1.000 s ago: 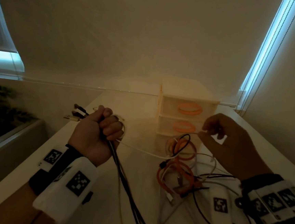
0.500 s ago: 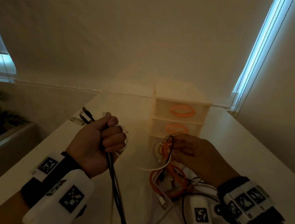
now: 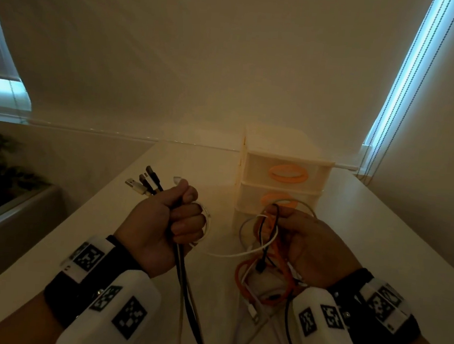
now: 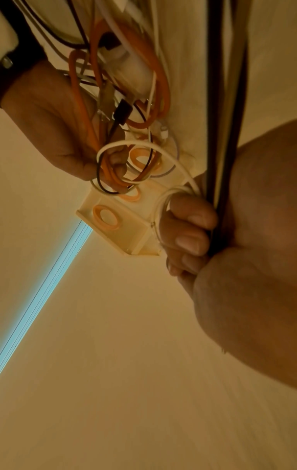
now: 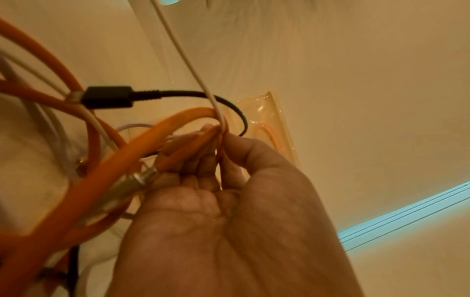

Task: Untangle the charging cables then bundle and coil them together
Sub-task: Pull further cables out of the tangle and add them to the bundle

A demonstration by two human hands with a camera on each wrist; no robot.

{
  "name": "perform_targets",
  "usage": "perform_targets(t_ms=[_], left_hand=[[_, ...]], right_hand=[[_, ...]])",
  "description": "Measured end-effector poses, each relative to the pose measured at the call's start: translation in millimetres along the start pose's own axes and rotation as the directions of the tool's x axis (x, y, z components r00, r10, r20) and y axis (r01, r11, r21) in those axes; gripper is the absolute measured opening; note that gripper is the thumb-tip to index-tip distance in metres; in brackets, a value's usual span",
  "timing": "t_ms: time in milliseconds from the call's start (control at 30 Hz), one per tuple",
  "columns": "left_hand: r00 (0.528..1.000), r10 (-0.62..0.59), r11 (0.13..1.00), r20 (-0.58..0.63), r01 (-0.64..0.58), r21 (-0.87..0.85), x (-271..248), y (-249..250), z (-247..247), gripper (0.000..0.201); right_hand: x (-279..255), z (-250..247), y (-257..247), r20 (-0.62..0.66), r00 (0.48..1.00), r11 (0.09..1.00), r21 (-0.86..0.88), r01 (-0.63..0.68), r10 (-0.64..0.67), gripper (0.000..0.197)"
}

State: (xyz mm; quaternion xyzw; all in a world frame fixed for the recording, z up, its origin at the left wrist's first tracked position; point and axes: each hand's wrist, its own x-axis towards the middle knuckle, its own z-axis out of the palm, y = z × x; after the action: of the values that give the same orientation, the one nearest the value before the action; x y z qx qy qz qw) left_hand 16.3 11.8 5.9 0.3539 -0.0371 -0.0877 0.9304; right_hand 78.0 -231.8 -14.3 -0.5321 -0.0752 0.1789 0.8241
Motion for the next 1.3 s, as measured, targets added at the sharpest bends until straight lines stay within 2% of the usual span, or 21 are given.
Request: perform_targets(t_ms=[200, 267, 333, 367, 400, 467, 500, 633, 767, 867, 900, 967, 1000, 1133, 1300], left_hand=[[1.0, 0.004, 1.0, 0.008, -0.004, 0.028, 0.3, 0.9, 0.2, 0.036], [0.999, -0.027, 0.998, 0.028, 0.026, 0.055, -0.5, 2.5, -0.3, 0.036], [0.993, -0.109, 0.987, 0.05, 0.102, 0.123, -3.1, 3.4, 0.2, 0.037], [0.986, -0.156, 0.975, 0.055, 0.145, 0.165, -4.5, 3.4, 0.8, 0.037], [0.98, -0.194, 0.963, 0.052, 0.18, 0.201, -5.9, 3.1, 1.4, 0.036], [0.972, -0.231, 0.947, 0.034, 0.217, 0.235, -6.9, 3.0, 1.4, 0.036], [0.972, -0.235, 0.945, 0.026, 0.223, 0.238, -6.3, 3.4, 0.4, 0.036], [0.974, -0.226, 0.954, 0.03, 0.215, 0.21, -3.0, 6.1, -4.4, 0.035], [0.981, -0.194, 0.966, 0.023, 0.187, 0.178, -1.9, 9.4, -4.1, 0.036], [0.989, -0.15, 0.974, -0.018, 0.151, 0.168, -1.5, 16.7, -6.5, 0.037], [0.99, -0.135, 0.977, -0.03, 0.139, 0.164, -1.2, 19.8, -7.7, 0.037], [0.992, -0.115, 0.98, -0.045, 0.121, 0.155, -1.2, 25.3, -9.8, 0.037], [0.993, -0.109, 0.982, -0.05, 0.116, 0.15, -1.1, 27.6, -10.5, 0.037], [0.993, -0.1, 0.982, -0.06, 0.108, 0.153, 1.2, 30.7, -13.6, 0.038], [0.992, -0.104, 0.979, -0.07, 0.114, 0.17, 1.9, 31.8, -16.1, 0.038]], right_hand=[[1.5, -5.5, -2.0, 0.036, 0.999, 0.998, 0.055, -0.02, 0.018, 0.04], [1.5, -5.9, -4.2, 0.1, 0.994, 0.992, 0.111, -0.055, 0.044, 0.055], [1.3, -5.2, -5.4, 0.164, 0.984, 0.976, 0.197, -0.098, 0.066, 0.073], [0.8, -4.4, -6.3, 0.185, 0.98, 0.966, 0.232, -0.116, 0.073, 0.072], [-0.1, -3.2, -7.4, 0.204, 0.976, 0.958, 0.253, -0.132, 0.08, 0.062], [-3.7, -0.1, -9.9, 0.239, 0.967, 0.952, 0.266, -0.153, 0.089, 0.045], [-5.8, 1.5, -11.1, 0.252, 0.964, 0.949, 0.274, -0.155, 0.085, 0.045], [-10.9, 8.8, -11.2, 0.234, 0.971, 0.946, 0.298, -0.125, 0.054, 0.051], [-8.3, 13.5, -7.3, 0.235, 0.969, 0.921, 0.358, -0.153, 0.07, 0.068], [-10.3, 15.5, -12.8, 0.157, 0.985, 0.941, 0.317, -0.122, 0.075, 0.083], [-11.0, 13.6, -15.9, 0.116, 0.991, 0.946, 0.308, -0.097, 0.064, 0.079], [-13.3, 8.4, -22.9, 0.021, 0.999, 0.958, 0.284, -0.039, 0.034, 0.054], [-14.8, 5.8, -26.5, -0.011, 1.0, 0.964, 0.265, -0.012, 0.016, 0.049], [-18.2, 0.7, -33.7, -0.059, 0.998, 0.981, 0.192, 0.028, -0.017, 0.059], [-18.6, 1.5, -36.9, 0.001, 1.0, 0.994, 0.103, -0.028, 0.028, 0.048]])
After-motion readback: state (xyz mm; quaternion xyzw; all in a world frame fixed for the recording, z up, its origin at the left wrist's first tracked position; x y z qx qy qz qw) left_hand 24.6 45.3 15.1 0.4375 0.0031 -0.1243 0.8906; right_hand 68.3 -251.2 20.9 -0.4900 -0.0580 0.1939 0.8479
